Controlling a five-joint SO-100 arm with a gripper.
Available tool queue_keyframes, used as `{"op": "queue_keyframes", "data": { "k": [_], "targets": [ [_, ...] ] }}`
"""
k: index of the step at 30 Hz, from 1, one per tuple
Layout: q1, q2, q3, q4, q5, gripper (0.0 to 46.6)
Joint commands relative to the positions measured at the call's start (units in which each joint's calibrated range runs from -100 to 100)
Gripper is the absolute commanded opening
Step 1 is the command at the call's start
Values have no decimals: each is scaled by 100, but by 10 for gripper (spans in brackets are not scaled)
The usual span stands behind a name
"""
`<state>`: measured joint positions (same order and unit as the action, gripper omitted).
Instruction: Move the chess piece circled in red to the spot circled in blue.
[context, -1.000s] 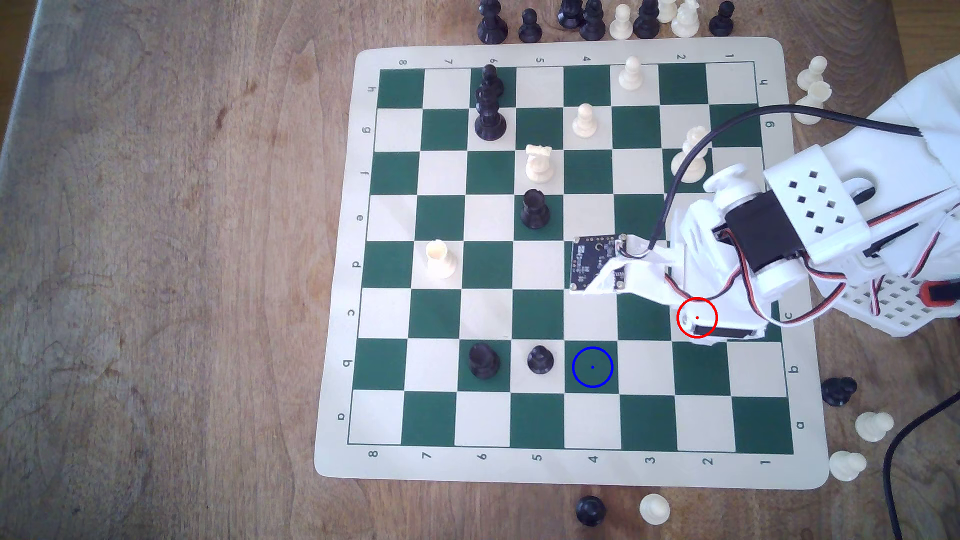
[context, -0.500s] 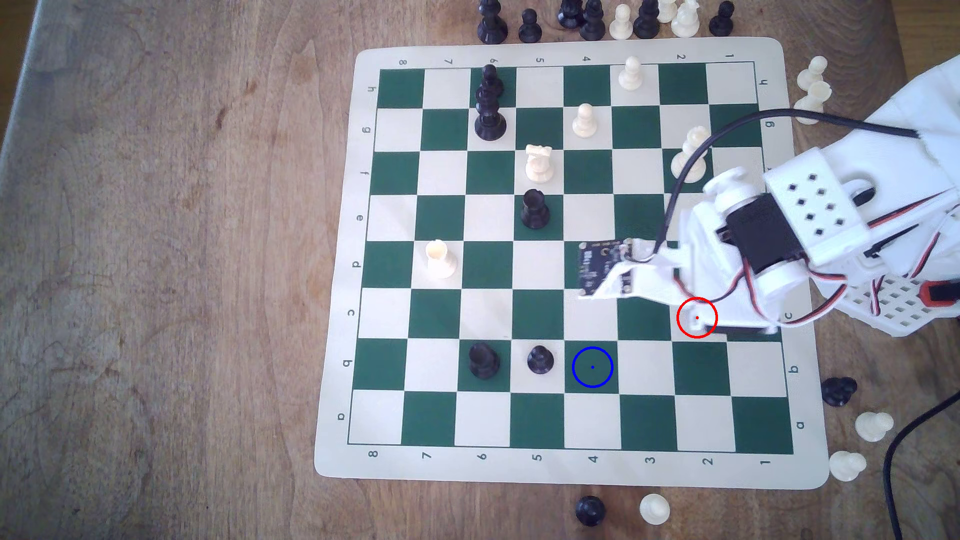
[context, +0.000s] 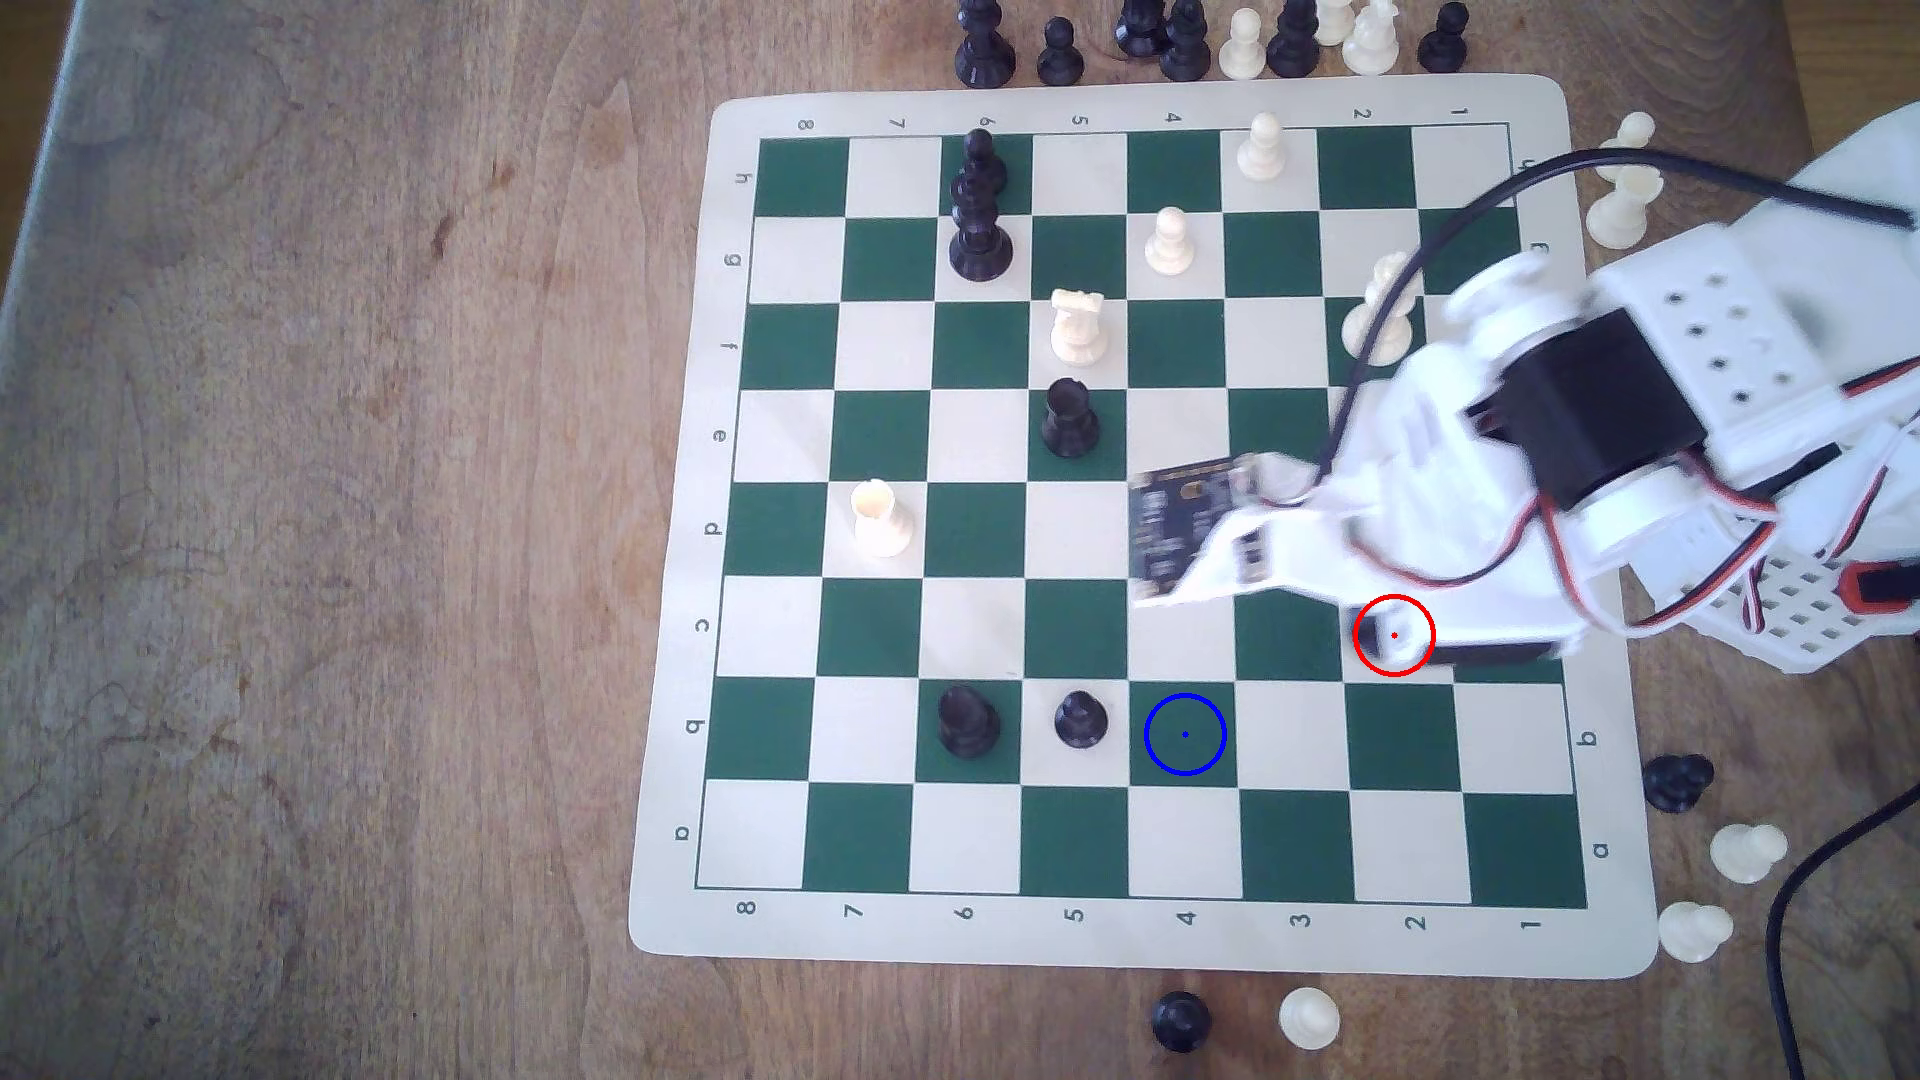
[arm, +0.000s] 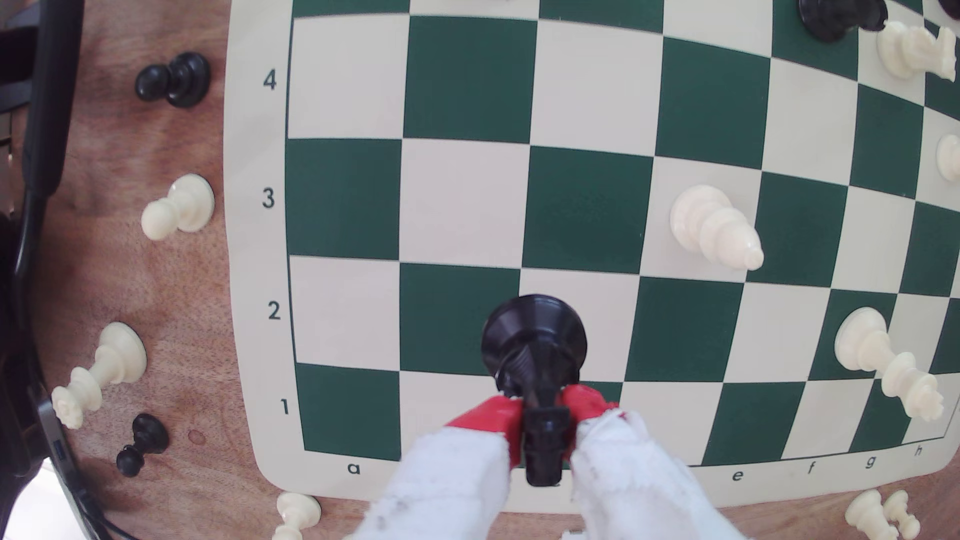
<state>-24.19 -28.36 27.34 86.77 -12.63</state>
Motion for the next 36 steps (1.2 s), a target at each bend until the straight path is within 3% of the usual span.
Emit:
{"op": "queue_keyframes", "data": {
  "k": [1,16,36],
  "targets": [
    [-96,773,-1256,-545,-63,3],
    [-88,2862,-1782,-1536,-122,3],
    [123,3235,-1737,-1716,54,3]
  ]
}}
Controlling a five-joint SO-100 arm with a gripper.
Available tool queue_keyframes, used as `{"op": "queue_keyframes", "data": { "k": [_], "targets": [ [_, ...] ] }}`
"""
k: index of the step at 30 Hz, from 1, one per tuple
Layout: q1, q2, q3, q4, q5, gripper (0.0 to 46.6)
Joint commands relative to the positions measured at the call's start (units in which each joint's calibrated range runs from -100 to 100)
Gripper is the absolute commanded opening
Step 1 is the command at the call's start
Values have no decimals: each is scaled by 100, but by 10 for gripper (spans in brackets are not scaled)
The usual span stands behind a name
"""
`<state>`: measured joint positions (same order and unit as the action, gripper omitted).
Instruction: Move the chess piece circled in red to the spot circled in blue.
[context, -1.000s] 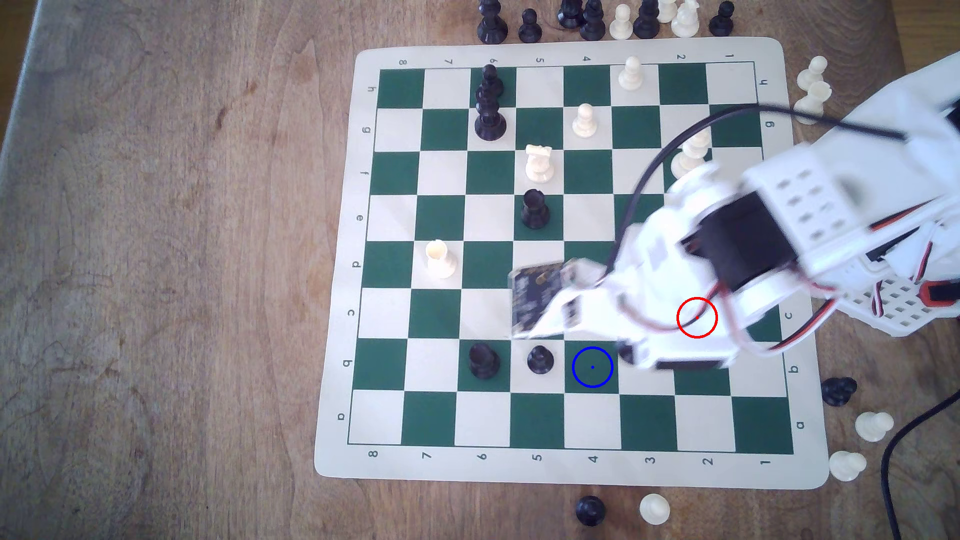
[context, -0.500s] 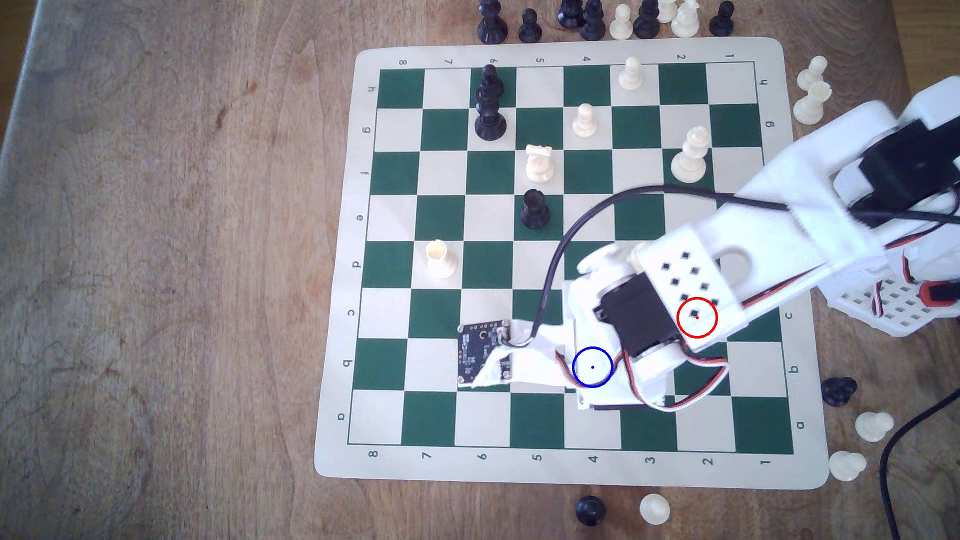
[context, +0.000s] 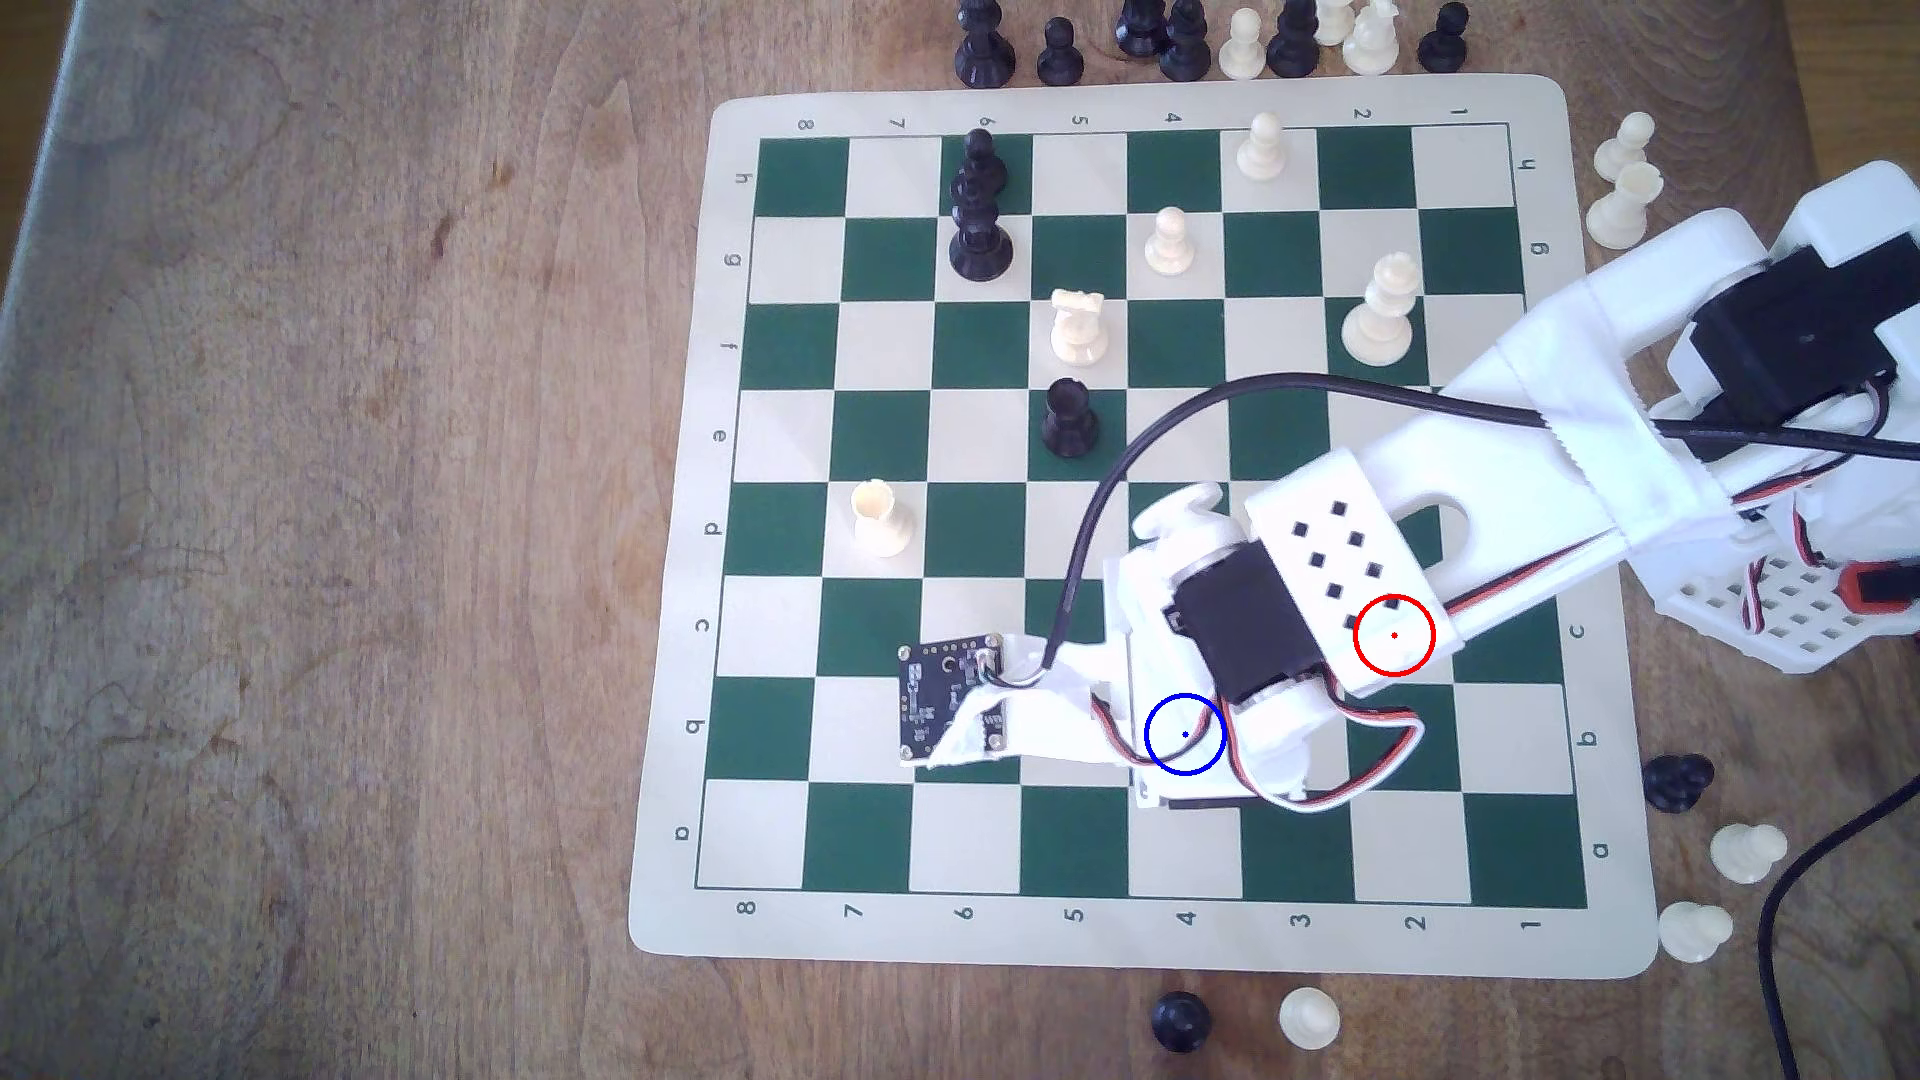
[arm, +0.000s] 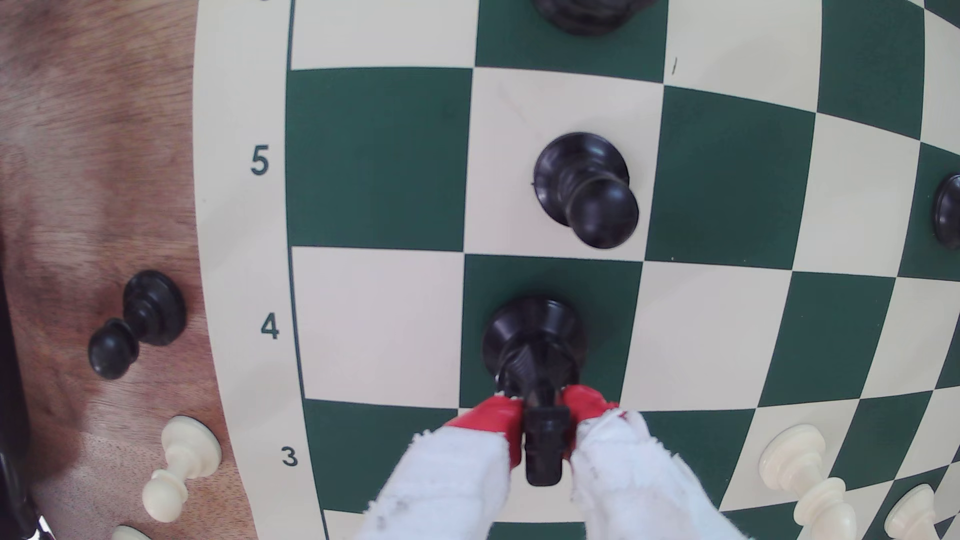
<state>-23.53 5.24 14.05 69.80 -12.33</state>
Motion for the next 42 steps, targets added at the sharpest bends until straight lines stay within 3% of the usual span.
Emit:
{"op": "queue_keyframes", "data": {
  "k": [1,13,19,20,25,36,39,42],
  "targets": [
    [57,-116,-399,-19,24,4],
    [88,37,-390,22,88,49],
    [182,-57,-372,104,93,175],
    [198,-210,-263,104,93,214],
    [205,-1092,299,96,93,301],
    [190,-2663,1741,-182,117,292],
    [88,-3749,2729,-256,195,294],
    [628,-4768,3790,-895,366,261]
  ]
}}
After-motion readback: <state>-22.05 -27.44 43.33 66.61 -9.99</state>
